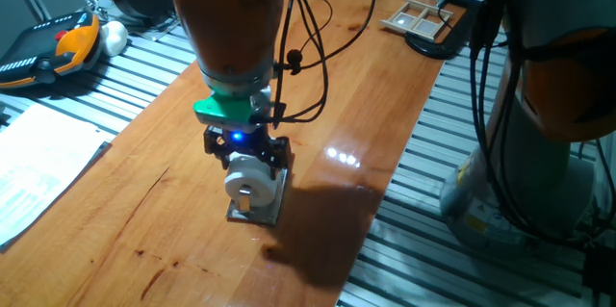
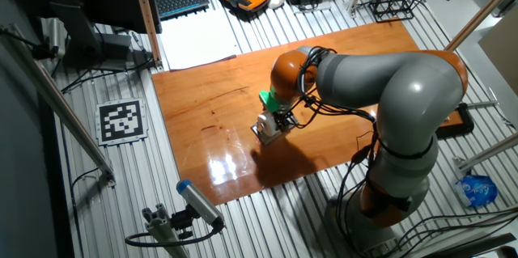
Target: Put the toilet paper on its holder
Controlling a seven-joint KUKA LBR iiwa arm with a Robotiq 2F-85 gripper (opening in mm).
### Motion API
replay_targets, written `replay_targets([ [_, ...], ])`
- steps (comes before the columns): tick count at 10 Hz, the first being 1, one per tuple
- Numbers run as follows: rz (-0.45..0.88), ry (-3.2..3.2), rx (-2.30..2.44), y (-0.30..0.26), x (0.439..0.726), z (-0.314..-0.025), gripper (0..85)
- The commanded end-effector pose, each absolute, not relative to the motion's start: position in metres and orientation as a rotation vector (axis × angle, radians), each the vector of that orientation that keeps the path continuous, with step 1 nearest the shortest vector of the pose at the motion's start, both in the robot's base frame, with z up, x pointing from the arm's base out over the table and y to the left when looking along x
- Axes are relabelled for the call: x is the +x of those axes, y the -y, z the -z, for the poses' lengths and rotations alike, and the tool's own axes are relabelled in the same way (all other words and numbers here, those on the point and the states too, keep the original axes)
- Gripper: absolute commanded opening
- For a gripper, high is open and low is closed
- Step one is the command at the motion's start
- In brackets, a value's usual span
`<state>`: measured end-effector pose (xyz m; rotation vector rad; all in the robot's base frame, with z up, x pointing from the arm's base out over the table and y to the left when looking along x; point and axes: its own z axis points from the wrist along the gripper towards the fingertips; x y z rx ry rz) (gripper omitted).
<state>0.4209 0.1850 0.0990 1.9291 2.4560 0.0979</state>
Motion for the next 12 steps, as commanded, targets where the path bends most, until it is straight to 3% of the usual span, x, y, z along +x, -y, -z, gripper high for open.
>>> replay_targets([
  [1,-0.103,-2.490,1.935,-0.183,0.421,-0.104,85.0],
  [8,-0.067,-2.697,1.753,-0.167,0.432,-0.133,85.0],
  [11,0.082,-2.906,1.326,-0.163,0.439,-0.149,85.0],
  [12,0.035,-2.979,1.227,-0.157,0.444,-0.157,85.0],
])
